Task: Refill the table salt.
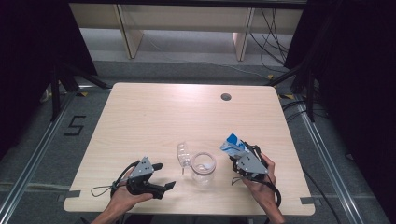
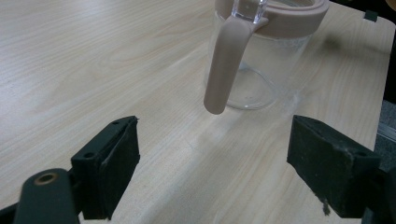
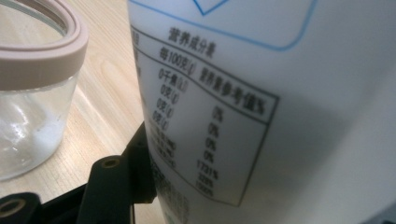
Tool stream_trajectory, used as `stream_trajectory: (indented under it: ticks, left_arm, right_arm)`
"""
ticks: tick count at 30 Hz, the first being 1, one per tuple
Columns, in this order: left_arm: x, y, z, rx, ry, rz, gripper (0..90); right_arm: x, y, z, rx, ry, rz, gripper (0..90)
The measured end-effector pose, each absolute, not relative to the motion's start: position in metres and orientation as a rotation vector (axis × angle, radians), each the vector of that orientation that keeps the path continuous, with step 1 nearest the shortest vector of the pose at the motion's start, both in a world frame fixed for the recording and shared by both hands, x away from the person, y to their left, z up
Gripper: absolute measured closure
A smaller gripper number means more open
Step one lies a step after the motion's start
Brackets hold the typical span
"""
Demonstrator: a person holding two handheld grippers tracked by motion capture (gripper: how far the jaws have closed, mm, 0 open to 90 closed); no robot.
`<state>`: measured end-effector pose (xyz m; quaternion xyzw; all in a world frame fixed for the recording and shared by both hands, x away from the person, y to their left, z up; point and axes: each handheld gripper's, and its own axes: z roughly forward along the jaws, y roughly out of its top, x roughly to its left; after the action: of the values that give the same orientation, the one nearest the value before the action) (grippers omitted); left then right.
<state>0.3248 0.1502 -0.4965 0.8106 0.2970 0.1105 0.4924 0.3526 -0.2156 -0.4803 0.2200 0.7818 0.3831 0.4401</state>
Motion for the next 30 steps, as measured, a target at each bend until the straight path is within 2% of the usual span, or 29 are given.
stream_trajectory:
  ticks: [30]
  left_arm:
    - [0.3248,0.1506,-0.4954,1.973,0.720,0.269,16.2]
  right_arm:
    - [0.3609,-0.2147,-0.4759,0.409,1.928,0.920,42.6]
